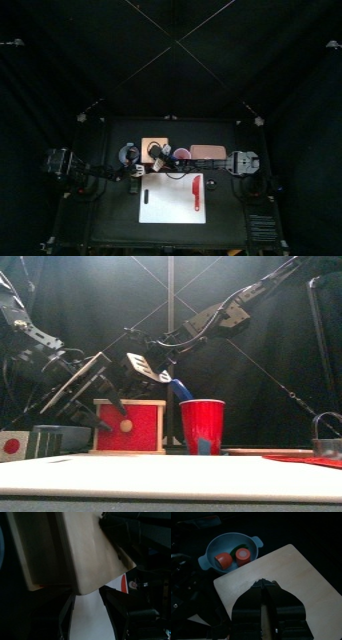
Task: Open drawer
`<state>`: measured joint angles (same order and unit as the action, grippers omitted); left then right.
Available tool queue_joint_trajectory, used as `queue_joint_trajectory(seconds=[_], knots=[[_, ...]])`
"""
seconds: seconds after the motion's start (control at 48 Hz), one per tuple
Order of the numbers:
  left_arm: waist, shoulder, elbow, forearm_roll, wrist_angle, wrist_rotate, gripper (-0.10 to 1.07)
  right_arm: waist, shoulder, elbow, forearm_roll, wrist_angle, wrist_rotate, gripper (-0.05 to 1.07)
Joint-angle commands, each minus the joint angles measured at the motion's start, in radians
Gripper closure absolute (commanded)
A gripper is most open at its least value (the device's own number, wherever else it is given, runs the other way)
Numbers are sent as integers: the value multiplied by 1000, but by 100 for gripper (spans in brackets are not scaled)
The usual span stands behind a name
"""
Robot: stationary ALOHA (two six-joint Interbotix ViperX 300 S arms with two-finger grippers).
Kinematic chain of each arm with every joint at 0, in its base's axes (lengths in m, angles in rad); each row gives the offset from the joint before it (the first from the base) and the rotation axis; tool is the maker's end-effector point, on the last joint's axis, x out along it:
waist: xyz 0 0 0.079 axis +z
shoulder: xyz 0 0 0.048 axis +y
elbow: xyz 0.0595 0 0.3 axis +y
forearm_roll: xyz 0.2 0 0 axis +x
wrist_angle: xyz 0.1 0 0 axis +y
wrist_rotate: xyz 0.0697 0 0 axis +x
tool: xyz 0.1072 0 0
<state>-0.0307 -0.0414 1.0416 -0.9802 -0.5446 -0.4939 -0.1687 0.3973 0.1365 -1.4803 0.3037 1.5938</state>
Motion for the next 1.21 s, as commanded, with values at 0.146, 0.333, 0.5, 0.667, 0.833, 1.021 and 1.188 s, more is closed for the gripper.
queue_joint_trajectory(seconds=[0.146, 0.333, 0.5, 0.667, 0.833, 1.021, 1.188], knots=[[-6, 57, -58, -48, -57, 0, 17, -2, -6, -9, 6, -2, 3, 73], [-3, 86, -84, -48, -92, 0, 17, -2, 2, -14, 23, -11, 3, 73], [-2, 95, -86, -49, -123, 2, 17, -2, 14, -18, 29, -21, 3, 73], [2, 101, -86, -49, -138, 3, 17, -2, 18, -21, 32, -23, 3, 73], [0, 101, -86, -49, -143, 3, 17, -2, 17, -21, 32, -23, 3, 73], [-2, 107, -87, -49, -143, 2, 17, -2, 18, -20, 35, -23, 3, 73], [-5, 110, -87, -46, -144, 2, 17, -2, 5, -14, 40, -21, 2, 73]])
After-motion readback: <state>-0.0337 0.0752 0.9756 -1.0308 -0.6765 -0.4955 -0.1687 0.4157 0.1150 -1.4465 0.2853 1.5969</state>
